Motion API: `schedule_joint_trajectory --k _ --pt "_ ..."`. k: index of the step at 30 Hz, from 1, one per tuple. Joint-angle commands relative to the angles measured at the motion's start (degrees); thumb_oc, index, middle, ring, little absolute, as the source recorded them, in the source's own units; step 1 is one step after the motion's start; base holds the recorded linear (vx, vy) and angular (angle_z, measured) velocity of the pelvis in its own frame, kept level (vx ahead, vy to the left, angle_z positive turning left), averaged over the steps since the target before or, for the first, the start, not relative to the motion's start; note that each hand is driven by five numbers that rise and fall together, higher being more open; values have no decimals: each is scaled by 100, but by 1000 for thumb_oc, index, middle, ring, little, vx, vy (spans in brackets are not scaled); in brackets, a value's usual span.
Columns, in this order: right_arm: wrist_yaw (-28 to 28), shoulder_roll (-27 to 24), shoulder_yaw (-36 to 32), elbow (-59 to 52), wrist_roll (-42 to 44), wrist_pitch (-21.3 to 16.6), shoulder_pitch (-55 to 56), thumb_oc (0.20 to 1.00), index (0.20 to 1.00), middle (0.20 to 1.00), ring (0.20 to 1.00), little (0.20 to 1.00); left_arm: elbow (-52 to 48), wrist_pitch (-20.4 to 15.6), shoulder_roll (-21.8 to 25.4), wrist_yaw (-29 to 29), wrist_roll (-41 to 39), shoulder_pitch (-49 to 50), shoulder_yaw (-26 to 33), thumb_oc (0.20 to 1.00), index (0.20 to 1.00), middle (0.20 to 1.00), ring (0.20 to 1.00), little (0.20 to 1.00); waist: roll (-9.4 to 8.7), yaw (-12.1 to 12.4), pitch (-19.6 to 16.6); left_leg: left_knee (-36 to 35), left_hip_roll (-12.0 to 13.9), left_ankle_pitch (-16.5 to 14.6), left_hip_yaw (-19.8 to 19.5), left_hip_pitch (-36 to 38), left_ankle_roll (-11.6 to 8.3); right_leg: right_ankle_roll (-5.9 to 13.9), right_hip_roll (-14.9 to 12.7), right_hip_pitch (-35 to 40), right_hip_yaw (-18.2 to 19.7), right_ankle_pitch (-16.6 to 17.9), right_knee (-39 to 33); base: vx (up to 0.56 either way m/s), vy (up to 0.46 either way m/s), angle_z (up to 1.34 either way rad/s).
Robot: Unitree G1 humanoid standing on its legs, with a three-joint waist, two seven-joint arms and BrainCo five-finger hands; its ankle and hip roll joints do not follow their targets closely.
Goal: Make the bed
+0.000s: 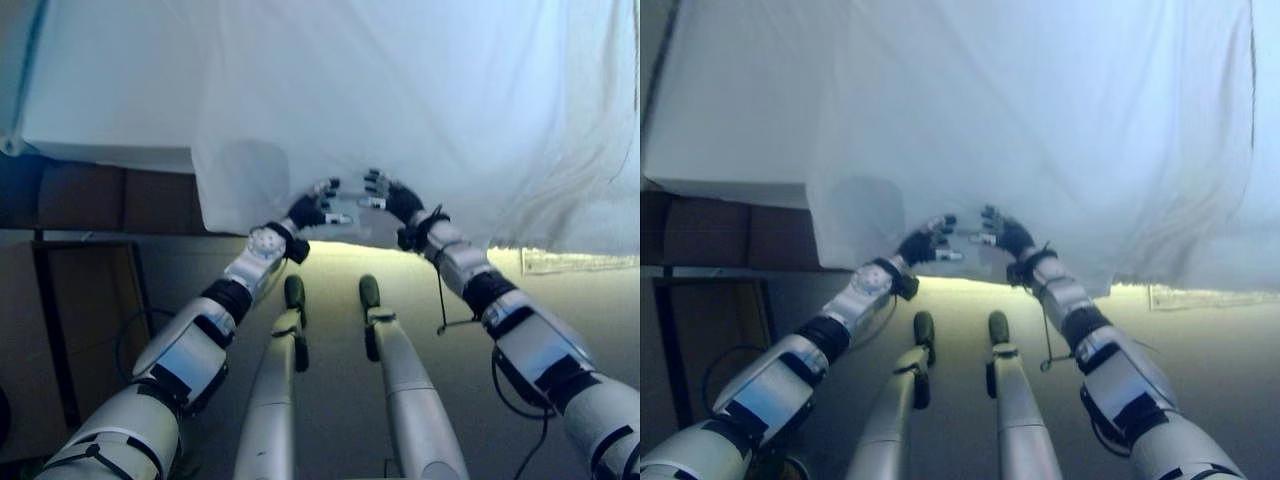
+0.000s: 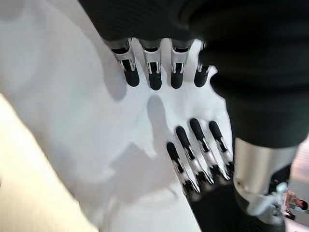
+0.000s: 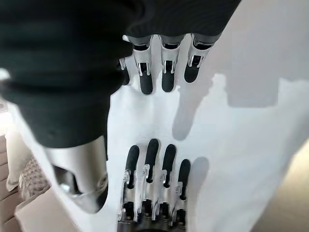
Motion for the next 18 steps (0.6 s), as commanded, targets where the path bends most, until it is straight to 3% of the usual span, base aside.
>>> schedule_joint_trajectory --k 1,6,8,14,18 --pt "-188 -72 -84 321 421 -153 -431 1000 1000 1000 1000 1000 450 -286 115 601 277 -736 101 1000 1000 1000 1000 1000 -65 -22 -108 611 18 -572 9 -112 -282 427 -181 -188 73 -28 141 0 0 0" --pt "-665 -121 -43 938 336 -105 -1073 1000 1000 1000 1000 1000 988 -86 272 1196 234 -1351 234 1000 1000 1000 1000 1000 -84 -44 -95 1028 14 -715 30 -535 -287 409 -149 -600 38 -156 522 0 0 0" --pt "-852 -281 -204 1188 498 3 -1216 1000 1000 1000 1000 1000 1359 175 515 1408 182 -1567 405 1000 1000 1000 1000 1000 -99 -60 -79 1197 15 -771 37 -667 -290 381 -159 -688 17 -208 638 4 -8 -2" --pt "-1118 -748 -425 1496 385 132 -1038 1000 1000 1000 1000 1000 1759 475 807 1804 -116 -1609 925 1000 1000 1000 1000 1000 -49 -58 -26 1105 29 -775 12 -570 -321 349 -169 -583 7 -238 551 -1 -6 0" --pt "-1237 -1019 -629 1547 253 135 -727 1000 1000 1000 1000 1000 1779 475 955 1952 -298 -1395 1251 1000 1000 1000 1000 1000 -23 -49 -34 882 27 -698 2 -360 -337 332 -180 -392 12 -187 346 0 0 0"
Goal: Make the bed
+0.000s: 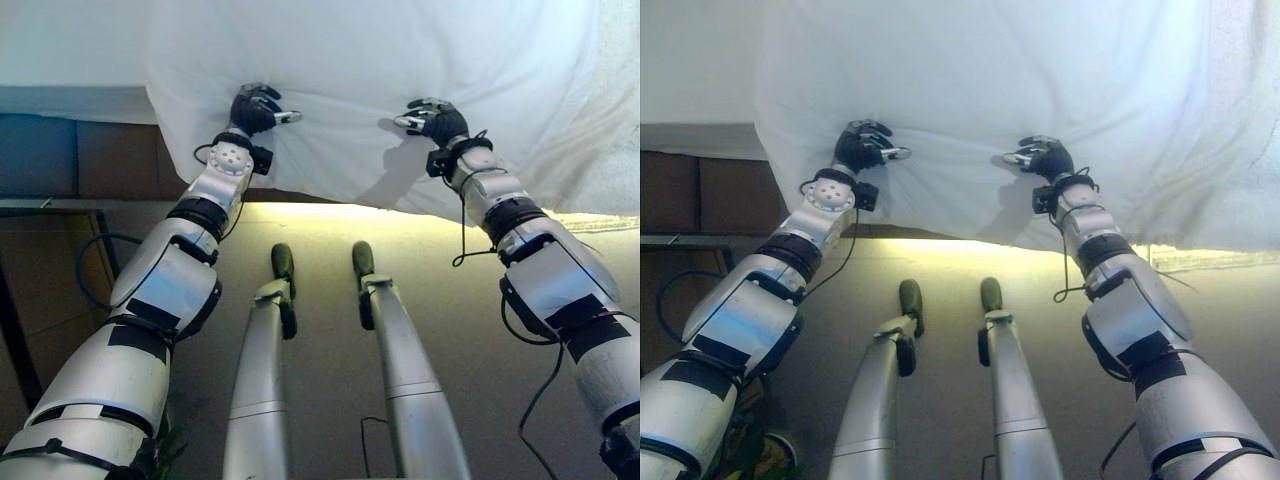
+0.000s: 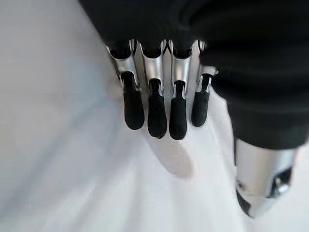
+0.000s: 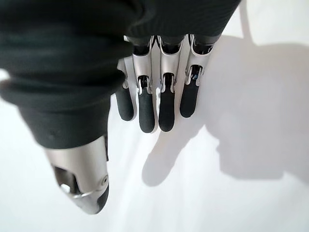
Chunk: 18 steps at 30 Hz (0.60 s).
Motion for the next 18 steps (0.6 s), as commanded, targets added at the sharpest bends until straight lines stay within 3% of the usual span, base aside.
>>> schedule_joint_trajectory --k 1,7,11,13,18 --pt "-268 -273 -355 242 -66 -109 273 1000 1000 1000 1000 1000 439 -29 386 418 -226 -16 386 1000 1000 1000 1000 1000 24 72 -52 -9 28 -535 18 705 -400 286 -167 599 12 -107 -435 0 0 0" --pt "-694 -589 -1030 223 -125 -243 1014 1000 1000 1000 1000 1000 325 -92 552 594 -174 1094 986 1000 1000 1000 1000 1000 88 78 36 -1215 50 -138 70 1650 -453 323 -195 1523 70 227 -1466 -15 -3 -2" --pt "-829 -525 -1404 276 -171 -263 1518 1000 1000 1000 1000 1000 366 -148 452 602 -393 1788 1446 1000 1000 1000 1000 1000 116 87 6 -1967 -7 134 74 2346 -454 349 -175 2188 62 409 -2123 9 -4 0" --pt "-843 -320 -1779 324 -199 -270 2267 1000 1000 1000 1000 1000 332 -264 151 519 -719 2613 1931 1000 1000 1000 1000 1000 146 124 -171 -2665 -84 358 45 3012 -445 372 -190 2836 62 561 -2717 80 -27 -2" --pt "-747 -5 -2282 458 -151 -346 3349 1000 1000 1000 1000 1000 192 -354 -343 244 -379 3662 1989 1000 1000 1000 1000 1000 174 181 -463 -3603 -85 658 1 4086 -419 417 -222 3864 5 773 -3501 108 -31 1"
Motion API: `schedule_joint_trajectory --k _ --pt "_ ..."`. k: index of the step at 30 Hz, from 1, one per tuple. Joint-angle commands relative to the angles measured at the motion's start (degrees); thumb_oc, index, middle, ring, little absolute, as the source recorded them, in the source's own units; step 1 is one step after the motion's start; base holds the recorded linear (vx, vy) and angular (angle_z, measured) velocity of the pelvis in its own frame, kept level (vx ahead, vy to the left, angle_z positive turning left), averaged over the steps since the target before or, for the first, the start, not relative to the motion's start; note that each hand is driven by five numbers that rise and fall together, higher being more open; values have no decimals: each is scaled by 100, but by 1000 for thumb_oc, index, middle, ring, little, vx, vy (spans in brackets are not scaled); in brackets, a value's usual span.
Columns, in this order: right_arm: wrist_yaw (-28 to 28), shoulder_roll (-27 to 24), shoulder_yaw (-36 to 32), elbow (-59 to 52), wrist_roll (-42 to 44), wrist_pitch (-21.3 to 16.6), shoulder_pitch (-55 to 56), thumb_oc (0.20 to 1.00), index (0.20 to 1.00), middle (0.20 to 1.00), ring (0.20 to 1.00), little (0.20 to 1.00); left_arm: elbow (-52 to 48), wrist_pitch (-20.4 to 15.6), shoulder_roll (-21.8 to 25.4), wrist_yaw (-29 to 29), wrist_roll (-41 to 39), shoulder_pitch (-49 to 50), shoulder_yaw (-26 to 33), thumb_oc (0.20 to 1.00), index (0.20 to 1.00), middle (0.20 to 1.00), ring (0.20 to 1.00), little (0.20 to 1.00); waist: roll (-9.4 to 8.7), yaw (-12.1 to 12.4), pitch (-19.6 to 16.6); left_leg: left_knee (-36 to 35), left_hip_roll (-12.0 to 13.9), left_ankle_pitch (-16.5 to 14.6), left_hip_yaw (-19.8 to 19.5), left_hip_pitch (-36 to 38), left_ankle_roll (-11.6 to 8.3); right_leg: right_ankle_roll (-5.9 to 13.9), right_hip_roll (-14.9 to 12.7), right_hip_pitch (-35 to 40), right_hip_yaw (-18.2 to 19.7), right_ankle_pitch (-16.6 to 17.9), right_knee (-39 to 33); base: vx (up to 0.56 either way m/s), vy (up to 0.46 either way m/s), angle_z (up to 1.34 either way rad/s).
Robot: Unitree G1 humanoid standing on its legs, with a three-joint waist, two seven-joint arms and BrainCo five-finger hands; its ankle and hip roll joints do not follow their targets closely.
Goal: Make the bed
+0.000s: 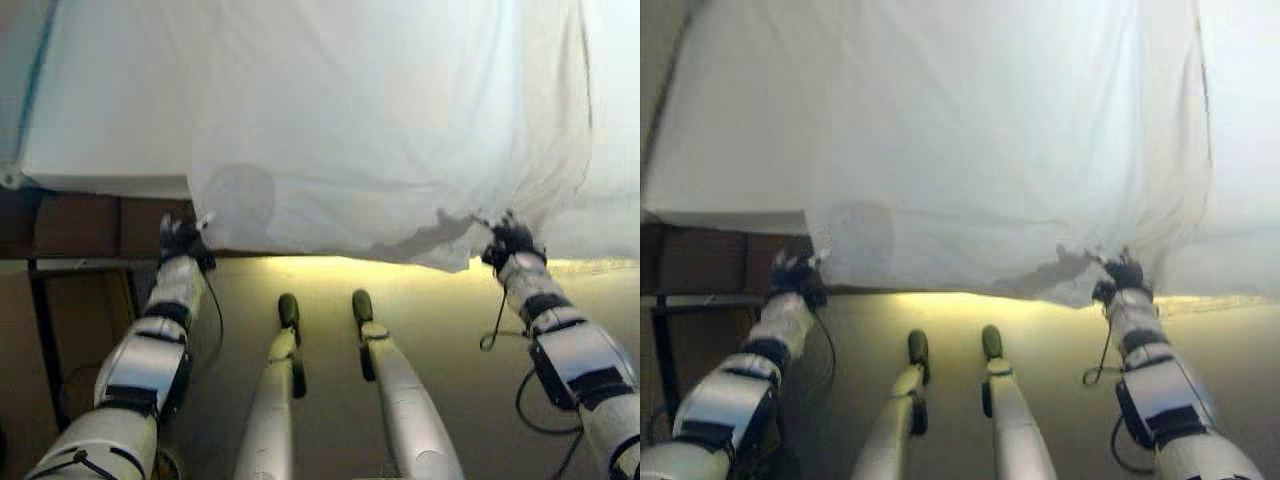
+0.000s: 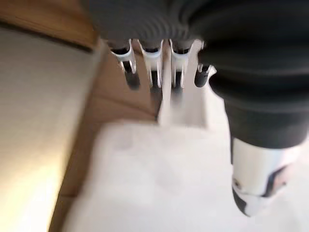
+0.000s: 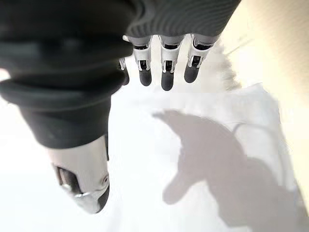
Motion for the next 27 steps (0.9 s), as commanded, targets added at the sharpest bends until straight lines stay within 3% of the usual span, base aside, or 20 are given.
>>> schedule_joint_trajectory --k 1,3,7,11,17,27 --pt "53 108 -275 206 13 -247 424 1000 1000 1000 1000 1000 245 -267 -249 -214 -21 293 45 1000 1000 1000 1000 1000 103 53 -498 -259 -117 -193 -65 325 -290 561 -190 428 151 244 -777 140 -11 7" --pt "155 336 -332 63 -74 -246 930 1000 1000 1000 1000 1000 174 -254 -491 -416 -270 707 147 1000 1000 1000 1000 1000 92 55 -686 -617 -86 -73 -94 751 -307 574 -215 854 116 353 -1098 145 8 5" --pt "218 684 -490 72 -298 -212 1681 1000 1000 1000 1000 1000 195 -191 -802 -537 287 1313 -16 1000 1000 1000 1000 1000 7 89 -1058 -989 5 14 -150 1351 -312 588 -259 1491 80 481 -1541 118 15 13" --pt "247 1077 -527 164 -638 -101 2302 1000 1000 1000 1000 1000 228 -68 -1145 -665 736 1813 -227 1000 1000 1000 1000 1000 -105 91 -1486 -989 76 -74 -196 1682 -321 592 -246 1934 30 477 -1689 72 27 16" --pt "532 1572 -299 332 -1372 92 3045 1000 1000 1000 1000 1000 605 280 -1709 -1387 1056 2521 -489 1000 1000 1000 1000 1000 -174 104 -2132 -989 111 -286 -337 2265 -251 596 -283 2664 -36 400 -1925 101 52 1" --pt "868 2038 377 325 -2268 339 3571 1000 1000 1000 1000 1000 777 662 -2055 -1993 1598 2862 -965 1000 1000 1000 1000 1000 -131 210 -2595 -989 72 -572 -414 2790 -131 581 -385 3284 -115 262 -2142 55 31 3"
